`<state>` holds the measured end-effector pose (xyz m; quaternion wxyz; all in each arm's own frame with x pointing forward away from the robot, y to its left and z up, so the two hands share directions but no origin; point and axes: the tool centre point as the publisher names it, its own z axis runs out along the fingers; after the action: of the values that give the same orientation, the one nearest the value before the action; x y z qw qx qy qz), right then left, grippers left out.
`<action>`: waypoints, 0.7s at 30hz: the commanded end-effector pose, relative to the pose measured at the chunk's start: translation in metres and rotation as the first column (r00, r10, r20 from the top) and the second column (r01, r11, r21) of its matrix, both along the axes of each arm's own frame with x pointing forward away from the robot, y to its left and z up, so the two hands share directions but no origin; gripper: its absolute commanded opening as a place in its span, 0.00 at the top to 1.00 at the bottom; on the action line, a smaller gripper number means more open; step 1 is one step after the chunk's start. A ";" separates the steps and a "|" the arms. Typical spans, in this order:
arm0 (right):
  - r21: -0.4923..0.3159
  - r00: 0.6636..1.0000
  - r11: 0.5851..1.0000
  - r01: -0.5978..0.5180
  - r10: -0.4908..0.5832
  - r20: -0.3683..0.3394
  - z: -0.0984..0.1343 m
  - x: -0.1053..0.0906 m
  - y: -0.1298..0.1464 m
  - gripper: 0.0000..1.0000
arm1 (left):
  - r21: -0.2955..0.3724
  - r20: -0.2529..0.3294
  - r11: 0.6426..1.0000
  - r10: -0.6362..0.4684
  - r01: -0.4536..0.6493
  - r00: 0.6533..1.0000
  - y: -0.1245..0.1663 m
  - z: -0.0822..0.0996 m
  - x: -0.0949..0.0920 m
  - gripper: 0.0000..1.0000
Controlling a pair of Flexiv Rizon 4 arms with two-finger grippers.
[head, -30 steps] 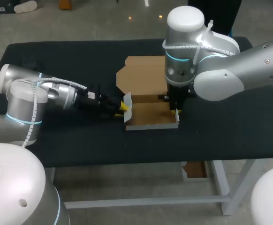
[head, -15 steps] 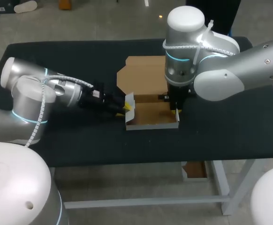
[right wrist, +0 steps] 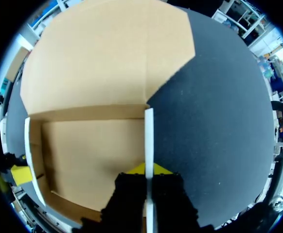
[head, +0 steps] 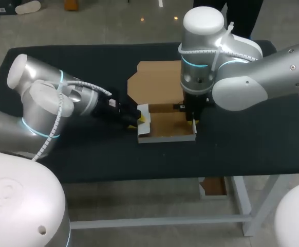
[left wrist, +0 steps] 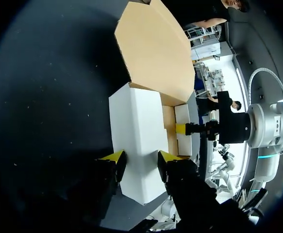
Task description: Assemble the packaging by folding the flat box into shape, placing the metal phone stand inside, and closing the box properly
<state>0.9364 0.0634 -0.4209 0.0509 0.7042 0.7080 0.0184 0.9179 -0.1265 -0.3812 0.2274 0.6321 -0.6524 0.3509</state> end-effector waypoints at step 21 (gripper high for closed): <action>-0.003 1.000 1.000 -0.001 0.001 -0.004 0.001 0.000 0.002 1.00 | 0.466 -0.054 0.883 0.078 -0.044 0.996 -0.008 -0.020 0.009 0.66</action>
<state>0.9364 0.0633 -0.4207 0.0509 0.7042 0.7080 0.0184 0.9209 -0.1261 -0.3973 0.1556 0.6754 -0.6744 0.2546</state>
